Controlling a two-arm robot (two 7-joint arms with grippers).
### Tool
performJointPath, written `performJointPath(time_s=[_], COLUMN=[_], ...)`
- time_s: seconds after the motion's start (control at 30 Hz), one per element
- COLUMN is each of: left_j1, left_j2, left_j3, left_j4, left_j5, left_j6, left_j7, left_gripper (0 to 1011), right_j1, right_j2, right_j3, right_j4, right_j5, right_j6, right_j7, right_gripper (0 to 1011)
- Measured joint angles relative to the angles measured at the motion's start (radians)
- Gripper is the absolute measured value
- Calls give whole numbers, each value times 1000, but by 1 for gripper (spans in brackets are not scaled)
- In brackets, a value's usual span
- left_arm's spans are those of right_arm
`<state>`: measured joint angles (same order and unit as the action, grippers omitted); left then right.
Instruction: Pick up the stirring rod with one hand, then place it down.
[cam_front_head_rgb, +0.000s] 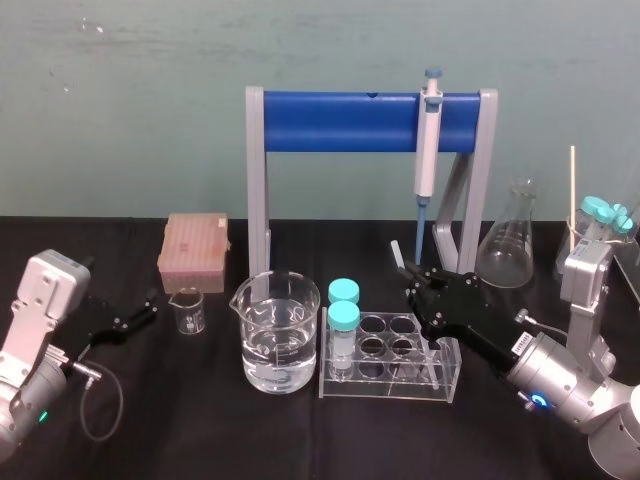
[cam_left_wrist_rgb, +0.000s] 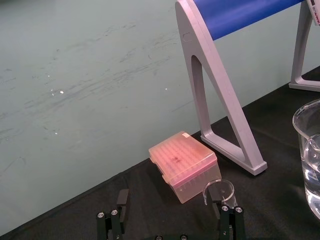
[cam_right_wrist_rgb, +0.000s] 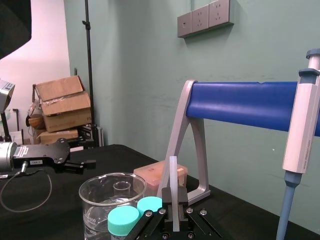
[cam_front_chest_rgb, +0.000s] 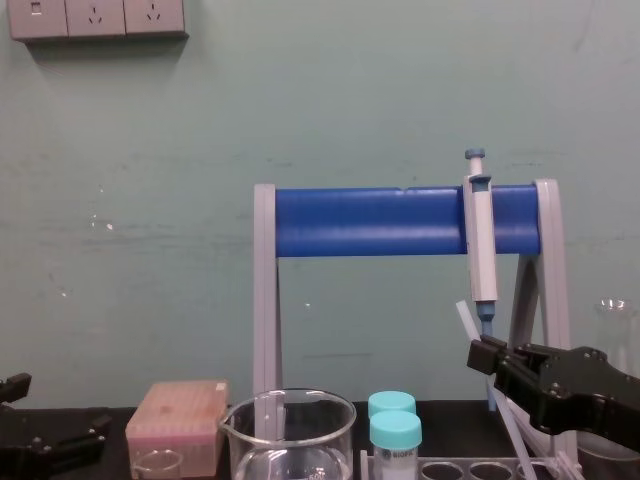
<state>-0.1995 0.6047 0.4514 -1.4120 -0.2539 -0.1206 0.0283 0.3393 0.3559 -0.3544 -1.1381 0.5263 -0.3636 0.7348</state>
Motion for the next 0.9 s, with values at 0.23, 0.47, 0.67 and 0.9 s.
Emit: performJointPath(time_s=[0.23,0.47,0.67,0.9], left_j1=[0,0,0,0], left_j2=[0,0,0,0], left_j3=[0,0,0,0], left_j4=[0,0,0,0], left_j5=[0,0,0,0], left_j6=[0,0,0,0], left_j7=[0,0,0,0], left_gripper=[1000,1000,1000,1000], right_j1=[-1,-1,-1,-2], right_j2=[-1,-1,-1,-1], right_j3=[1,1,2,2], right_j4=[-1,-2,-2,-2], right_j5=[1,2,3,3], right_j6=[0,-1,-1,-2], right_j7=[-1,-1,-1,-1], right_gripper=[77,281,446,711])
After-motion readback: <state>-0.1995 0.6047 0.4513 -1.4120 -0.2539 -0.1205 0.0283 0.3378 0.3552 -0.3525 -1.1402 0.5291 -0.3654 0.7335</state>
